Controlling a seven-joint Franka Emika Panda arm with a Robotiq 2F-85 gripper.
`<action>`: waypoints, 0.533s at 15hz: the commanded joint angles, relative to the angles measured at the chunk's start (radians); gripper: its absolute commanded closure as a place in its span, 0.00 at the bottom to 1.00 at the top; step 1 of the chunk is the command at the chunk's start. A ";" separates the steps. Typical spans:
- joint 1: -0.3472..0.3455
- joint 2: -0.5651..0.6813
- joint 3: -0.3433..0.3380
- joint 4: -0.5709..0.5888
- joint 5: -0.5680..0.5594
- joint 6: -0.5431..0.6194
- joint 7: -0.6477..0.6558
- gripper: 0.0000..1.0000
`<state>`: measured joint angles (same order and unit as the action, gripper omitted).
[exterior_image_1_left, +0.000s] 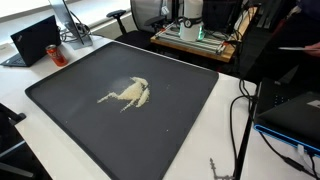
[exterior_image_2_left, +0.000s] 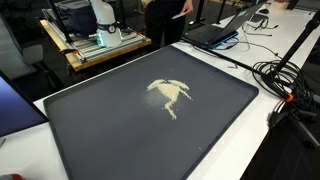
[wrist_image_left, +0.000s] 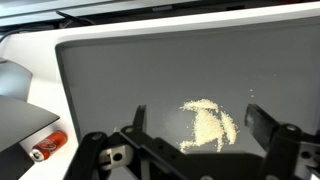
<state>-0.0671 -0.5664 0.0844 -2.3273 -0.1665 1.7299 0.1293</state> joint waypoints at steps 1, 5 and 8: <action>0.083 -0.003 -0.036 0.007 0.107 0.019 -0.076 0.00; 0.170 -0.017 -0.047 0.011 0.255 0.003 -0.186 0.00; 0.229 -0.040 -0.044 0.010 0.340 -0.014 -0.270 0.00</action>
<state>0.1079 -0.5756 0.0591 -2.3217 0.0918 1.7391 -0.0532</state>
